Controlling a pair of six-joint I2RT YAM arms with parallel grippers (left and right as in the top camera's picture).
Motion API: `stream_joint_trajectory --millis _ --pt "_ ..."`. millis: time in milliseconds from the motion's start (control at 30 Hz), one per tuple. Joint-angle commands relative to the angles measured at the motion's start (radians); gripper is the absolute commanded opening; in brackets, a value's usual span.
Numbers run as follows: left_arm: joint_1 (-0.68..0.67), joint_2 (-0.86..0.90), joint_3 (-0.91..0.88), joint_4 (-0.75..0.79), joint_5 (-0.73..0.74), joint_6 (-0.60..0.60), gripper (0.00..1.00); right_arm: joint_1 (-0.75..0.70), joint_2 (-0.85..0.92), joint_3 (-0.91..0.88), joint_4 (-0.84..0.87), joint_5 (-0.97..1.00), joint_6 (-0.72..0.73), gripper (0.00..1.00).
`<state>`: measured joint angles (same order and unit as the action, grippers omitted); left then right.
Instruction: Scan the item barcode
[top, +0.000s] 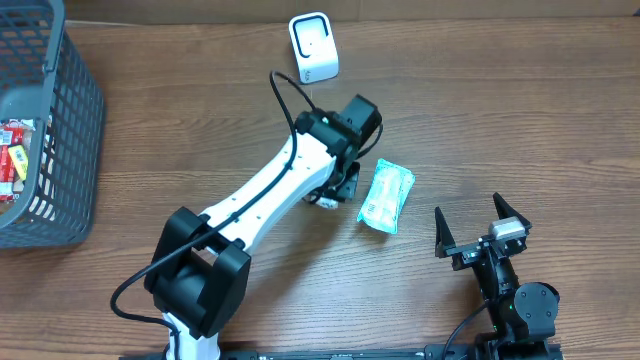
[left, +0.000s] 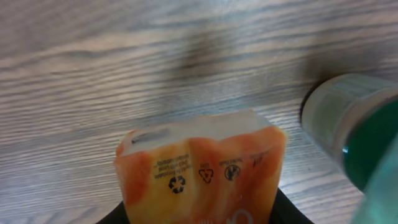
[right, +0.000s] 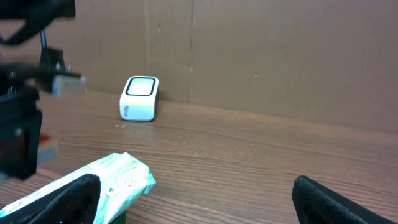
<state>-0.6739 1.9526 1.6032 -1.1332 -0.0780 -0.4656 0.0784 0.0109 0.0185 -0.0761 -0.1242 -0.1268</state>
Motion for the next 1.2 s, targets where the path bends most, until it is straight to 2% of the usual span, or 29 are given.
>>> stream_joint_trajectory --millis 0,133,333,467,667,767,867,1167 --pt "-0.007 -0.023 -0.080 0.050 0.048 -0.032 0.33 0.000 -0.008 -0.011 0.003 -0.001 -0.002 1.00" --pt "-0.007 -0.023 -0.105 0.090 0.121 -0.028 0.44 0.000 -0.008 -0.011 0.003 -0.001 -0.002 1.00" --pt "-0.003 -0.023 -0.100 0.103 0.131 -0.028 0.61 0.000 -0.008 -0.011 0.003 -0.001 -0.002 1.00" --pt "0.001 -0.023 -0.071 0.097 0.132 -0.009 0.60 0.000 -0.008 -0.011 0.003 -0.001 -0.002 1.00" --pt "0.007 -0.023 0.068 0.010 0.134 -0.001 0.62 0.000 -0.008 -0.011 0.003 -0.001 -0.002 1.00" --pt "0.006 -0.023 0.108 -0.001 0.203 0.047 0.62 0.000 -0.008 -0.011 0.003 -0.001 -0.002 1.00" --pt "0.005 -0.021 0.107 0.020 0.301 0.103 0.62 0.000 -0.008 -0.011 0.003 -0.001 -0.002 1.00" --pt "-0.007 0.023 0.046 0.100 0.354 0.130 0.61 0.000 -0.008 -0.011 0.003 -0.001 -0.002 1.00"
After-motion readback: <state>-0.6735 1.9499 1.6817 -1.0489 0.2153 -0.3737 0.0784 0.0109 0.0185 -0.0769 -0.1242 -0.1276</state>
